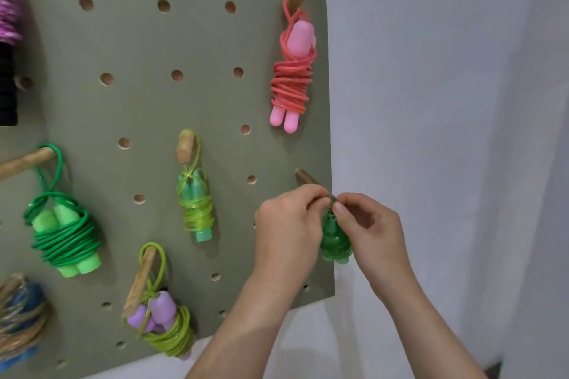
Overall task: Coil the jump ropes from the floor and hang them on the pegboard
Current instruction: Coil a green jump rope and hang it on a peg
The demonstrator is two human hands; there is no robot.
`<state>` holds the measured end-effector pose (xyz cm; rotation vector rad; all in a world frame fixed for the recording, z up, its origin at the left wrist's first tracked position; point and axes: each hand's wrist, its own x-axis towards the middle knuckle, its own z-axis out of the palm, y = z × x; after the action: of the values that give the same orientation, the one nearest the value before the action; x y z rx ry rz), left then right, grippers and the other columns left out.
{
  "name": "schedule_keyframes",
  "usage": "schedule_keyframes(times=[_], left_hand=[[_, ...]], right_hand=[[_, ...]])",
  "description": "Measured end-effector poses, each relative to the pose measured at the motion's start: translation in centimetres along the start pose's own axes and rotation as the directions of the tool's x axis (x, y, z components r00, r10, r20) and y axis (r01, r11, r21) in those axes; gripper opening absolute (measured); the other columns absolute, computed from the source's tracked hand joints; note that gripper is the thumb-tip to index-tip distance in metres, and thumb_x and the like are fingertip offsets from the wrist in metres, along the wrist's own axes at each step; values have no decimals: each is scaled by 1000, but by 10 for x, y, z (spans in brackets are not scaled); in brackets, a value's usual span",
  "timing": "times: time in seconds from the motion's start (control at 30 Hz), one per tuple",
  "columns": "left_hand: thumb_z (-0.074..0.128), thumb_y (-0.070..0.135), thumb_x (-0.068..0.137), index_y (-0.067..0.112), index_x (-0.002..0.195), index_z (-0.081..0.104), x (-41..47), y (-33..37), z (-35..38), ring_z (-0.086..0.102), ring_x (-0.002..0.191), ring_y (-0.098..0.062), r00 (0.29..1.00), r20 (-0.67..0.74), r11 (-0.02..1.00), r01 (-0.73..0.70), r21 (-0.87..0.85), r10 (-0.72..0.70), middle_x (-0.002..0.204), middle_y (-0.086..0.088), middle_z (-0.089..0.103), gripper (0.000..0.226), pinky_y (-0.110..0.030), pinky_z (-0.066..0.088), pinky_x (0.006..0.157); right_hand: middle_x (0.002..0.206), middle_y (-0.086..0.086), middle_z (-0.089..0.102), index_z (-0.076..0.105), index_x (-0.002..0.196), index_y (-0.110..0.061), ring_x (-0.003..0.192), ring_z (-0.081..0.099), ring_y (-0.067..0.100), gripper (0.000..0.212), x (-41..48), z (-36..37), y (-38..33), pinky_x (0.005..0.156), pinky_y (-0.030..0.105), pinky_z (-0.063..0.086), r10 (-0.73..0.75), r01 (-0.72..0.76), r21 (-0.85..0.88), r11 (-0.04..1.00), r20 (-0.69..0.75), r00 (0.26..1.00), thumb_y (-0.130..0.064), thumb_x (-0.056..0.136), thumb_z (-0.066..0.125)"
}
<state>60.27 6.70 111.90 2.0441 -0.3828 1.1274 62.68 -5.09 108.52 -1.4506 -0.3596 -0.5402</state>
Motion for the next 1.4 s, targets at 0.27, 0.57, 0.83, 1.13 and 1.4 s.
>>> schedule_keyframes(times=[0.27, 0.57, 0.83, 1.13, 1.4], left_hand=[[68, 25, 80, 25, 73, 67, 22, 8, -3, 62, 70, -12, 974, 120, 977, 177, 118, -191, 62, 11, 65, 7, -33, 50, 70], [61, 13, 86, 24, 73, 59, 25, -18, 11, 56, 59, -3, 971, 127, 972, 216, -92, -204, 60, 15, 60, 17, -36, 51, 66], [63, 22, 87, 27, 76, 64, 53, -45, 19, 59, 71, -13, 972, 47, 972, 230, 42, -232, 65, 12, 62, 13, -33, 50, 69], [61, 32, 88, 31, 93, 62, 62, -50, 22, 62, 77, -20, 987, -12, 965, 159, 209, -160, 78, 9, 67, 5, -38, 51, 70], [61, 11, 82, 23, 110, 70, 34, -58, 20, 63, 85, -18, 999, 48, 981, -35, 191, 26, 95, 5, 70, 31, -36, 52, 78]], right_hand=[[75, 14, 64, 70, 82, -2, 72, 59, 24, 15, 34, -20, 9, 69, 30, 49, 114, -203, 234, 951, 345, 931, -15, 76, 67], [76, 12, 66, 61, 92, 1, 67, 63, 21, 16, 43, 3, 26, 64, 27, 52, 169, -367, 480, 797, 405, 898, -12, 84, 57], [74, 8, 70, 70, 83, -9, 66, 63, 14, 6, 72, 13, 27, 64, 31, 51, 106, -102, -28, 994, 170, 980, -14, 86, 71], [74, -6, 66, 65, 79, -27, 69, 63, 22, 8, 66, 19, 32, 68, 44, 56, -29, 70, -398, 915, 108, 994, -31, 86, 66], [76, -19, 63, 62, 103, -25, 72, 60, 0, 30, 42, 21, 35, 67, 13, 47, 50, -24, -138, 990, 190, 981, -13, 79, 76]])
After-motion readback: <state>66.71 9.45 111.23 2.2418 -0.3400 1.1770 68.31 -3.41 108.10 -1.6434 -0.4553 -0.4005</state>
